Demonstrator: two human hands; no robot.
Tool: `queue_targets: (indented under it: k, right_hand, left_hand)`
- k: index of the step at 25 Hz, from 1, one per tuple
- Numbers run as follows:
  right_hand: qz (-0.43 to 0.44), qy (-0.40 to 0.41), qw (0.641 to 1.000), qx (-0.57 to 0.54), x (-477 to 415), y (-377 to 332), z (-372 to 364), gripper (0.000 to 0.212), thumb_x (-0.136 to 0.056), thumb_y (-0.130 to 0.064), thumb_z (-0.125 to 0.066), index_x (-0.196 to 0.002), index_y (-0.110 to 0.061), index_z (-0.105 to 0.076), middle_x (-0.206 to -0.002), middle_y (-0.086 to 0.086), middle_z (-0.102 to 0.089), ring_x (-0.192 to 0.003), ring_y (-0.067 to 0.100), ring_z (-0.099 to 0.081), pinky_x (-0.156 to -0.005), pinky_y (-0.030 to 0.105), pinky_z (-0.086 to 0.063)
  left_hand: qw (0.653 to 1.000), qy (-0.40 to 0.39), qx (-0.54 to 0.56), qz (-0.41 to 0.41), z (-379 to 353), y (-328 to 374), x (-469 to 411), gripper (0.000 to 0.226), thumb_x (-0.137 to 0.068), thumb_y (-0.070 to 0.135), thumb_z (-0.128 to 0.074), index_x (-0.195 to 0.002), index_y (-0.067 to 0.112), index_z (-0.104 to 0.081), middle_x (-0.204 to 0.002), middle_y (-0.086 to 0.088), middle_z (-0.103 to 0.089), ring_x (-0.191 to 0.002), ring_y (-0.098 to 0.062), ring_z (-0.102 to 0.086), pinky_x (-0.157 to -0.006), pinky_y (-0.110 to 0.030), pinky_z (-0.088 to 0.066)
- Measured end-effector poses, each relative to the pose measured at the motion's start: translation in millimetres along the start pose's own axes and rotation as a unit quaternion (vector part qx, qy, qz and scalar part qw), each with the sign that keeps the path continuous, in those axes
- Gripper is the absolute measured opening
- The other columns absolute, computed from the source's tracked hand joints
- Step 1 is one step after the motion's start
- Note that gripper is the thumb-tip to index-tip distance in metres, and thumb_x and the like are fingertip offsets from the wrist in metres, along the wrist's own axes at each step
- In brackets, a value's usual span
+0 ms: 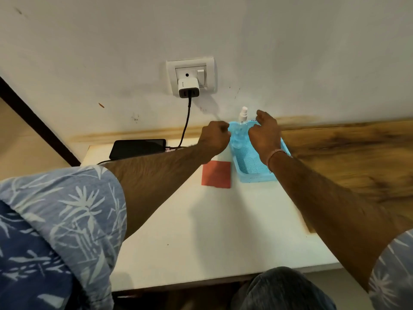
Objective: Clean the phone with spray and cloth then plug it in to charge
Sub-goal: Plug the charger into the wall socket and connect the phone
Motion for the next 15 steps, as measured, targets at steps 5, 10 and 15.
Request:
queue_targets:
  k: [5, 10, 15]
  right_hand:
    - [0.194, 0.015, 0.979, 0.062, 68.7, -23.7, -11.3, 0.021, -0.079, 0.000, -0.058, -0.097, -0.012, -0.063, -0.093, 0.003, -0.067, -0.085, 0.022, -0.063, -0.079, 0.031, -0.050]
    - [0.225, -0.208, 0.911, 0.278, 117.1, 14.2, -49.1, 0.015, -0.083, -0.016, -0.060, -0.097, -0.015, -0.062, -0.091, 0.007, -0.068, -0.083, 0.027, -0.063, -0.071, 0.032, -0.049]
    - [0.247, -0.242, 0.863, 0.369, 135.0, 33.7, -59.5, 0.037, -0.082, -0.017, -0.065, -0.117, -0.016, -0.056, -0.114, 0.007, -0.060, -0.099, 0.025, -0.054, -0.080, 0.034, -0.048]
  left_hand:
    - [0.969, -0.118, -0.218, -0.009, 8.1, -41.7, 32.5, 0.030, -0.091, 0.017, -0.066, -0.119, 0.010, -0.070, -0.123, -0.009, -0.067, -0.114, -0.027, -0.061, -0.092, -0.036, -0.052]
    - [0.914, -0.143, -0.370, -0.086, 0.4, -64.8, 69.3, 0.041, -0.090, 0.032, -0.064, -0.129, 0.017, -0.060, -0.129, -0.011, -0.053, -0.119, -0.032, -0.045, -0.096, -0.044, -0.041]
    - [0.925, -0.132, -0.353, -0.041, 4.7, -78.0, 80.7, 0.067, -0.090, 0.042, -0.068, -0.146, 0.015, -0.043, -0.142, -0.011, -0.048, -0.132, -0.032, -0.042, -0.107, -0.048, -0.037]
Point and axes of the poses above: each hand's wrist, its own x-axis away from the middle knuckle, its own z-axis out of the back of the hand, y = z × x, the point moved 4 cm from there along -x, towards the middle knuckle
